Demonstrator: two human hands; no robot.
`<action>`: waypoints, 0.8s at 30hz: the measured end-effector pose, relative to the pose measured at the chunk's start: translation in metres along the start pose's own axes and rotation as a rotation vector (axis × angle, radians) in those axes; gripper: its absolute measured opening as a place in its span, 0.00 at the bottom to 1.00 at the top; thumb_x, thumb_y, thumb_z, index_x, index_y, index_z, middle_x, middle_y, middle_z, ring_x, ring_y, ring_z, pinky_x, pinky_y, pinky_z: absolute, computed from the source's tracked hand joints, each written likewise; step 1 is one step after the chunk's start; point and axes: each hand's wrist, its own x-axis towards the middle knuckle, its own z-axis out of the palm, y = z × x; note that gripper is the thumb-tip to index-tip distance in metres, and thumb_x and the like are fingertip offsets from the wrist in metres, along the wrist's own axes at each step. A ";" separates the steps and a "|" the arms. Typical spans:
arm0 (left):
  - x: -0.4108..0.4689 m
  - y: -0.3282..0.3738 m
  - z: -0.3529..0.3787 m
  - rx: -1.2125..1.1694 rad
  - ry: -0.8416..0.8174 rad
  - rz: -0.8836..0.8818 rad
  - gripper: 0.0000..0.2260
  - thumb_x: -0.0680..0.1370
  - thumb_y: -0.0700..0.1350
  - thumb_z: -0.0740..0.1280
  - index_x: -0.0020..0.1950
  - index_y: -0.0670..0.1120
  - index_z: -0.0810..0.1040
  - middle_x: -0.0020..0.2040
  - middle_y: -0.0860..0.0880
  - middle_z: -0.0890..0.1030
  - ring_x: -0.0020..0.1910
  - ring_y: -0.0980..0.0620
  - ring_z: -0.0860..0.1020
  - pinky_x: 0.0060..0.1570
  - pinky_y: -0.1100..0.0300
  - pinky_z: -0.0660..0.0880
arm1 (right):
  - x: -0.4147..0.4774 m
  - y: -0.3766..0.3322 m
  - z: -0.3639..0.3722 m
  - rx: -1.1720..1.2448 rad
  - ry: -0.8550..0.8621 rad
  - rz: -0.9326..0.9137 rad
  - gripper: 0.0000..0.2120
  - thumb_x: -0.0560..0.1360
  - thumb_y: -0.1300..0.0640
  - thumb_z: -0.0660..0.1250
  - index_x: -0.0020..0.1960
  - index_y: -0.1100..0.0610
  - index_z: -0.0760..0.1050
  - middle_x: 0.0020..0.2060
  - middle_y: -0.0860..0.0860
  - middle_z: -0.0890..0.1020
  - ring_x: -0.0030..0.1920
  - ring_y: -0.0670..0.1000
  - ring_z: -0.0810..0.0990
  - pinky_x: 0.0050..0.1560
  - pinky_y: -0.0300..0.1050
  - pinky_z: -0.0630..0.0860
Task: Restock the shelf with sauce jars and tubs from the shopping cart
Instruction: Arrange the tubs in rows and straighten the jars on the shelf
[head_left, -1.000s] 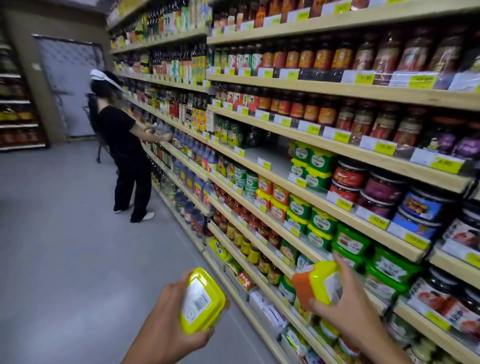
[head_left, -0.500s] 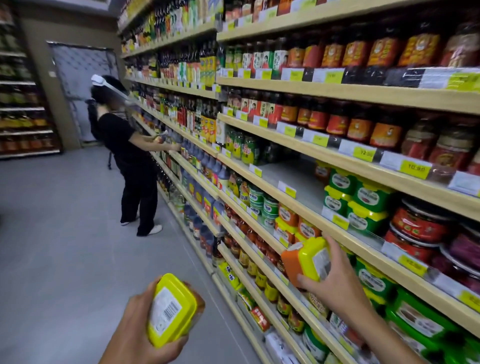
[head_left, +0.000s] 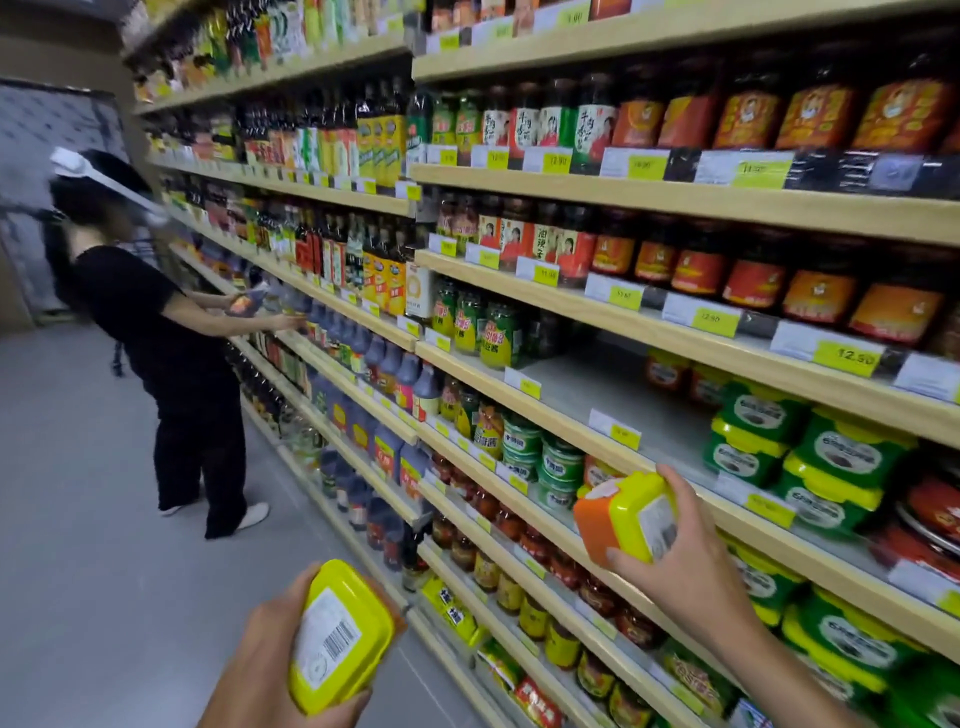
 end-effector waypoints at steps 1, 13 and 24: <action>0.013 -0.012 -0.005 -0.002 -0.034 0.004 0.42 0.60 0.50 0.82 0.71 0.65 0.70 0.56 0.60 0.80 0.56 0.63 0.80 0.53 0.60 0.76 | 0.003 -0.008 0.005 -0.015 0.021 0.011 0.53 0.63 0.40 0.80 0.76 0.36 0.49 0.74 0.48 0.65 0.71 0.55 0.69 0.61 0.56 0.74; 0.186 -0.059 0.028 -0.094 -0.332 0.232 0.52 0.61 0.59 0.80 0.75 0.74 0.51 0.62 0.71 0.63 0.62 0.72 0.68 0.52 0.70 0.70 | 0.042 -0.035 0.027 0.061 0.212 0.182 0.49 0.65 0.47 0.81 0.76 0.39 0.56 0.74 0.50 0.68 0.70 0.55 0.71 0.56 0.50 0.72; 0.324 -0.008 0.123 -0.034 -0.449 0.494 0.52 0.64 0.64 0.75 0.78 0.70 0.44 0.59 0.57 0.64 0.55 0.55 0.70 0.48 0.55 0.77 | 0.130 -0.012 0.015 0.017 0.377 0.294 0.49 0.67 0.47 0.80 0.78 0.40 0.55 0.76 0.51 0.67 0.69 0.57 0.72 0.52 0.48 0.72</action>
